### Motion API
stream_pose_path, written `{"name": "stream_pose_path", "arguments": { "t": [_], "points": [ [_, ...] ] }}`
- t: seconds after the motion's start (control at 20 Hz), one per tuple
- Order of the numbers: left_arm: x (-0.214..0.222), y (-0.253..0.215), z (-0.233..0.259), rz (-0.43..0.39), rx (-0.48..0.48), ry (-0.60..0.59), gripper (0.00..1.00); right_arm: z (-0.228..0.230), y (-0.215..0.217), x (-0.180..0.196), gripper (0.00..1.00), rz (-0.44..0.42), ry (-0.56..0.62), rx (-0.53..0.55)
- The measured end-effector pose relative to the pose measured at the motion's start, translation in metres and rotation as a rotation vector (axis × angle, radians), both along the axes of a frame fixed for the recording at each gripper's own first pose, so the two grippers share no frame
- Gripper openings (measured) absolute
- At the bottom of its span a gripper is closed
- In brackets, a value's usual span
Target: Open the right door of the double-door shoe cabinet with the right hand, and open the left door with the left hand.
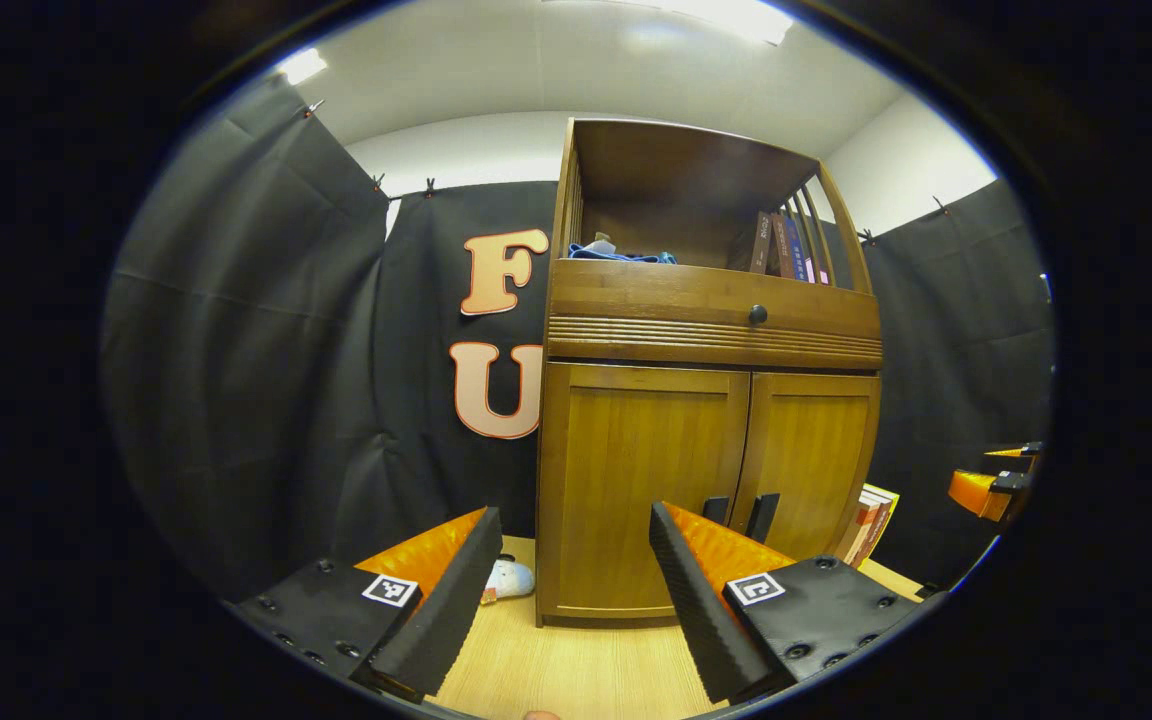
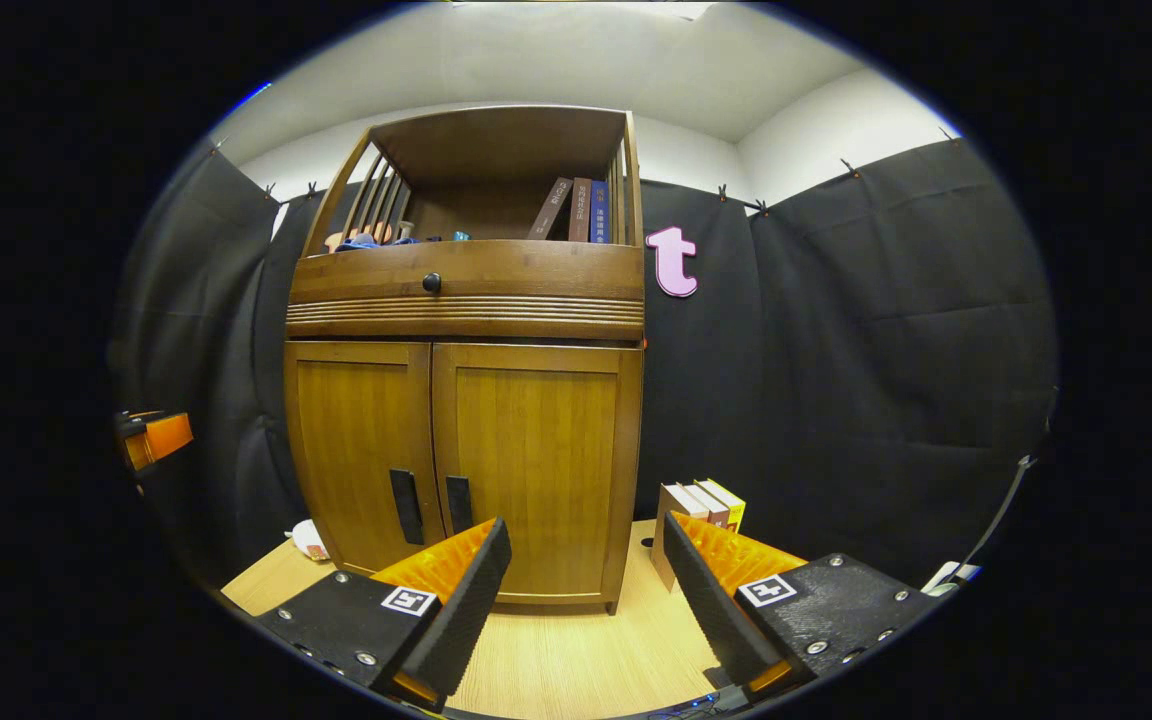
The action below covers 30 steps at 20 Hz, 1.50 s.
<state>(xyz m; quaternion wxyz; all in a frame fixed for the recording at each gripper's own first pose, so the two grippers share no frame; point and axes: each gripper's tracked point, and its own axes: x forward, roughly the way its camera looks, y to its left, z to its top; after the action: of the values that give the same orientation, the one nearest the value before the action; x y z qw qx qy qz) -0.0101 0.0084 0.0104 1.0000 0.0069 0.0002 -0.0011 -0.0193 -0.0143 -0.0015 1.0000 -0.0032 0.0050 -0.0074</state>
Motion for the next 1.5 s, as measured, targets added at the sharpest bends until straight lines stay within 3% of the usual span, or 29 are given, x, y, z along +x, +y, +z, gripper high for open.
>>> {"name": "stream_pose_path", "arguments": {
  "t": [0.25, 0.55, 0.95, 1.0, 1.05, 1.1, 1.15, 1.2, 1.25, 1.5],
  "points": [
    [-0.001, 0.003, 0.000, 0.014, 0.000, 0.008, 0.94, -0.003, 0.015, 0.013, 0.94, 0.032, -0.017, -0.014],
    [-0.017, 0.029, -0.004, 0.065, -0.013, 0.017, 0.94, -0.017, 0.064, 0.046, 0.94, 0.125, -0.029, 0.013],
    [-0.021, 0.057, -0.001, 0.135, 0.012, 0.010, 0.94, -0.067, 0.129, 0.118, 0.94, 0.209, 0.004, 0.005],
    [-0.022, 0.058, -0.001, 0.138, 0.008, 0.011, 0.94, -0.075, 0.134, 0.130, 1.00, 0.207, 0.016, 0.007],
    [-0.024, 0.060, -0.002, 0.142, 0.007, 0.014, 0.95, -0.082, 0.138, 0.139, 0.94, 0.209, 0.029, 0.014],
    [-0.026, 0.063, -0.005, 0.148, 0.009, 0.018, 0.96, -0.089, 0.140, 0.147, 1.00, 0.209, 0.043, 0.027],
    [-0.028, 0.066, -0.006, 0.154, 0.011, 0.023, 0.96, -0.096, 0.143, 0.155, 0.94, 0.214, 0.057, 0.039],
    [-0.030, 0.068, -0.007, 0.159, 0.013, 0.027, 0.95, -0.102, 0.147, 0.165, 1.00, 0.215, 0.069, 0.047],
    [-0.030, 0.071, -0.008, 0.164, 0.013, 0.029, 0.94, -0.110, 0.151, 0.176, 0.92, 0.214, 0.078, 0.048],
    [-0.035, 0.083, -0.009, 0.199, 0.016, 0.030, 0.96, -0.142, 0.158, 0.216, 0.84, 0.188, 0.126, 0.042]
  ]
}}
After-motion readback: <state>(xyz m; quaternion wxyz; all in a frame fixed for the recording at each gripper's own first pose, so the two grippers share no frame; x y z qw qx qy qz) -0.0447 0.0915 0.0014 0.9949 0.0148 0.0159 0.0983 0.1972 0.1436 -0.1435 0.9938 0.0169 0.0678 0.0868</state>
